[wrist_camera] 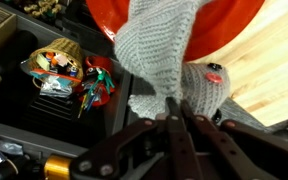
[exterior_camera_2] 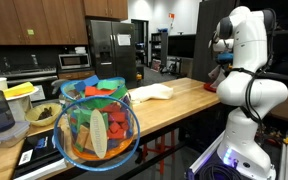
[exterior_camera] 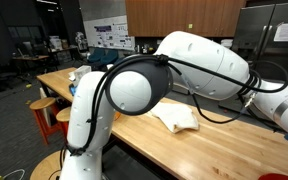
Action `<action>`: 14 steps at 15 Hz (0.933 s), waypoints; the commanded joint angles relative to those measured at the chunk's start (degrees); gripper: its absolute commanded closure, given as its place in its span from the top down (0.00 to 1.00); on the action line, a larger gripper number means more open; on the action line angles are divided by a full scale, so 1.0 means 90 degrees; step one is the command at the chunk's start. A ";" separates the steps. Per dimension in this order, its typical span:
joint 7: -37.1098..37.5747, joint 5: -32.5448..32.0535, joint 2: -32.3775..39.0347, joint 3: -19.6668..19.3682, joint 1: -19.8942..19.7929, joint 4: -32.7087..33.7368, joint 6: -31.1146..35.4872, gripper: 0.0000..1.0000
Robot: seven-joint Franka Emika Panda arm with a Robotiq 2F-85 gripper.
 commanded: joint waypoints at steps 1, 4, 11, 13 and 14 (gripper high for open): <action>-0.0058 0.0250 -0.0305 0.0101 -0.0145 0.0076 -0.0017 0.01; -0.0049 0.0440 -0.0420 0.0100 -0.0193 0.0180 -0.0011 0.01; -0.0094 0.0313 -0.0508 0.0104 -0.0059 -0.0178 0.0191 0.01; -0.0085 0.0226 -0.0482 0.0126 0.0008 -0.0394 0.0219 0.01; -0.0080 0.0188 -0.0468 0.0139 0.0042 -0.0498 0.0220 0.01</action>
